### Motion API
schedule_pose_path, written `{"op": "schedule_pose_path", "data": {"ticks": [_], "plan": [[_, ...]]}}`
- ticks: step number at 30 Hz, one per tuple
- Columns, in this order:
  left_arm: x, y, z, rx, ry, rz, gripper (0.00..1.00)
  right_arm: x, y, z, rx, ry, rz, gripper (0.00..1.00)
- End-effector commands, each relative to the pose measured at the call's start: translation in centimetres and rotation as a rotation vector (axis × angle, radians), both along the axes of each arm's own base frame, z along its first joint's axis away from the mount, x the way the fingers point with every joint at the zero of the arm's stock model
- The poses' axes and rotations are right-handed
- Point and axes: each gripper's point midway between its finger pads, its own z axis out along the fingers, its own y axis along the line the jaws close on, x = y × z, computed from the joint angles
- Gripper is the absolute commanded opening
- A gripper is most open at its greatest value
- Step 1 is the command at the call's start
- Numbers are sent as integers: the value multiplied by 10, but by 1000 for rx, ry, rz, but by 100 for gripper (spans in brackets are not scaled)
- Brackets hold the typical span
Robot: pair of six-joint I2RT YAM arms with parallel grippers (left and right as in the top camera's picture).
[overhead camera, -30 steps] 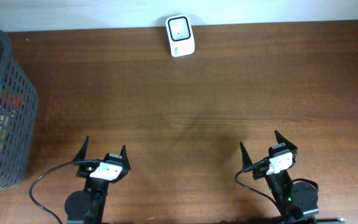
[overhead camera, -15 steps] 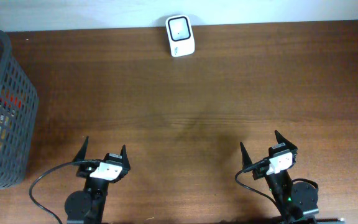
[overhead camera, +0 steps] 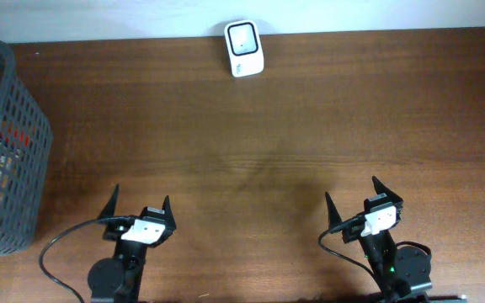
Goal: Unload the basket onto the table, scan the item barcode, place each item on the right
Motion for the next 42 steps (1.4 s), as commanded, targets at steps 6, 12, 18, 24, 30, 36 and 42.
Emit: {"op": "schedule_pose_path", "data": {"ticks": [6,12,18,24,30,36,42], "plan": [[-1,-11,3,-20,-17,-66,99,0,-1,-4,-1,6,-2,99],[-2,-11,9,-121,-19,-60,99,0,-1,-4,-1,6,-2,99],[-5,-16,40,-155,-43,-86,99,0,-1,-4,-1,6,-2,99],[2,-23,85,-159,33,-123,99,0,-1,-4,-1,6,-2,99],[29,-29,118,-164,231,-132,99,0,-1,-4,-1,6,-2,99],[75,-41,134,-189,643,-148,99,0,-1,-4,-1,6,-2,99],[117,-56,121,-231,906,-185,99,0,-1,-4,-1,6,-2,99]]}}
